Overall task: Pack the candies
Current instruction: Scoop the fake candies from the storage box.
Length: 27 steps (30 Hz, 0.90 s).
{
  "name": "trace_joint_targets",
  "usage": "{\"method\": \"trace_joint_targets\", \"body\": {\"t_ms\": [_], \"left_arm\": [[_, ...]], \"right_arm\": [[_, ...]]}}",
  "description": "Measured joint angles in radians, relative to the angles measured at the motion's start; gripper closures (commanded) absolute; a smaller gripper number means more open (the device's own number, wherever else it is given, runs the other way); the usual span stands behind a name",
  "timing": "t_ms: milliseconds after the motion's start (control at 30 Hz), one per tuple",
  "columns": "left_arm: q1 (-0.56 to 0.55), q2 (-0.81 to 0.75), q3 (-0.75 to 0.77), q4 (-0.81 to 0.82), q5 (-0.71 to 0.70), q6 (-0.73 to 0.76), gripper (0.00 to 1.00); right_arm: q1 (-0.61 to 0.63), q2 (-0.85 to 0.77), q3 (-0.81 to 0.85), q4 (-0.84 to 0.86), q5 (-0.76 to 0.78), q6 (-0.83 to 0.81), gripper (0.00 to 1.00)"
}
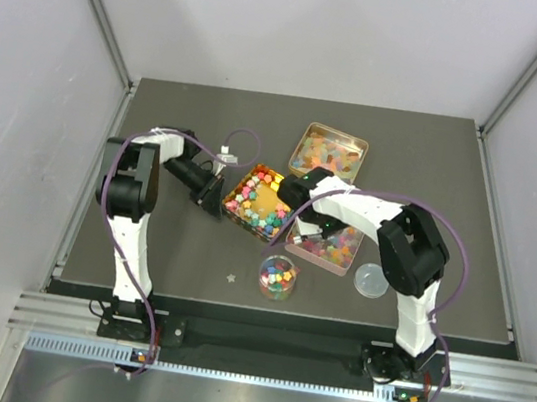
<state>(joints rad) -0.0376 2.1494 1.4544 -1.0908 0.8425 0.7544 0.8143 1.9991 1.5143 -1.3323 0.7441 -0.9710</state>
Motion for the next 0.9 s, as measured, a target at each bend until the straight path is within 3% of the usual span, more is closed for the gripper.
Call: {"method": "trace_joint_targets", "body": {"t_ms": [400,900], "left_arm": [[-0.001,-0.013,-0.005,0.0,0.021,-0.002,0.83],[-0.003,-0.013,-0.009,0.011,0.032,-0.025,0.83]], "right_arm": [[-0.014,-0.041,-0.095,0.01,0.022,-0.031,1.0],[0.02,0.015,0.011,0.027,-0.038,-0.031,1.0]]}}
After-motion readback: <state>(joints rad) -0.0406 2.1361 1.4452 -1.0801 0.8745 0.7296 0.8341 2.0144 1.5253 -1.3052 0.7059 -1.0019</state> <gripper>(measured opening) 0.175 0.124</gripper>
